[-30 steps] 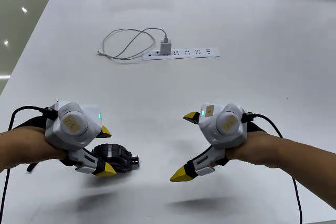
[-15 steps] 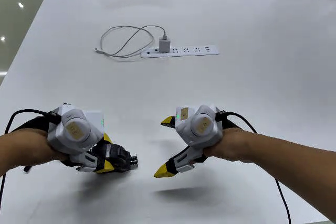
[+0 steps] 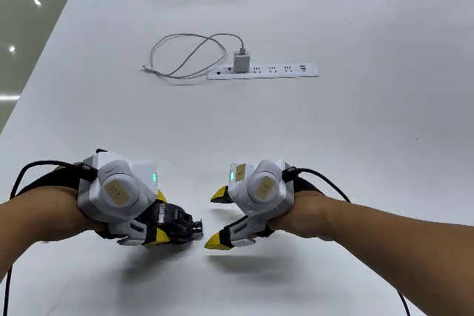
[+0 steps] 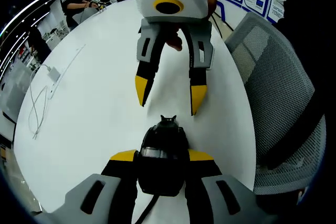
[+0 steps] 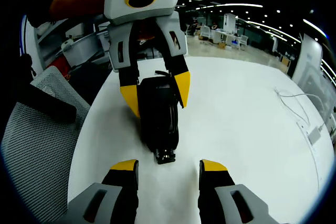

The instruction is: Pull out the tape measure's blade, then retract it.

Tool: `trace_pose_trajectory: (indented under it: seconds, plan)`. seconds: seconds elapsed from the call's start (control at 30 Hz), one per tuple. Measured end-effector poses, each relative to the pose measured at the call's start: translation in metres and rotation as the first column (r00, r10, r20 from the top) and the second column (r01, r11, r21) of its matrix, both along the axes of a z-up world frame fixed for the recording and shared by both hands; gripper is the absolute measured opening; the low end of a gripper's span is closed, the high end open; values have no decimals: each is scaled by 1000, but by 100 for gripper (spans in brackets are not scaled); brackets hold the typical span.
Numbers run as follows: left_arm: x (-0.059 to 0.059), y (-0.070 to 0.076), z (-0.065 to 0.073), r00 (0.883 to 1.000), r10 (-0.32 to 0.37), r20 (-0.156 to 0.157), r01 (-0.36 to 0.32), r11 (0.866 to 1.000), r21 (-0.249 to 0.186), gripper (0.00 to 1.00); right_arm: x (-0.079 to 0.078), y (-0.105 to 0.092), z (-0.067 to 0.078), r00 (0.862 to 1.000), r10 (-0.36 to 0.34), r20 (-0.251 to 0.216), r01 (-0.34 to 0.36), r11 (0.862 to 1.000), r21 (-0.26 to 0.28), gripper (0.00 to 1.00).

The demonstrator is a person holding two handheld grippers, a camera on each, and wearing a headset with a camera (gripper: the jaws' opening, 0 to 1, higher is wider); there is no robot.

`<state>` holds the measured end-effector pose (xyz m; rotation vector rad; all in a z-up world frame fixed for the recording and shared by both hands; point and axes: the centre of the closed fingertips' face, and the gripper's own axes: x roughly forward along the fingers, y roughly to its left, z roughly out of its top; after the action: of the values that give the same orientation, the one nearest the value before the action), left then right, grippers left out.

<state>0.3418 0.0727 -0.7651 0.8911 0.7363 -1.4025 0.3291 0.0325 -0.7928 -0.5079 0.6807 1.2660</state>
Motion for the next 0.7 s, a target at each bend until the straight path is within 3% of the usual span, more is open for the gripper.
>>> trace_pose_trajectory:
  seconds: [0.17, 0.33, 0.47, 0.7]
  plan:
    - [0, 0, 0, 1000, 4, 3, -4, 1000, -8, 30, 0, 10, -5, 999, 46, 27, -46, 999, -6, 29]
    - [1, 0, 0, 1000, 11, 5, -11, 1000, -24, 30, -2, 15, -13, 996, 90, 18, -89, 995, -51, 24]
    - [1, -1, -1, 1000, 14, 5, -14, 999, -29, 30, 3, 17, -10, 995, 92, 33, -90, 995, -53, 14]
    - [-1, -1, 0, 1000, 9, 11, -9, 1000, -25, 30, -2, 16, -11, 994, 111, 17, -110, 992, -55, 10]
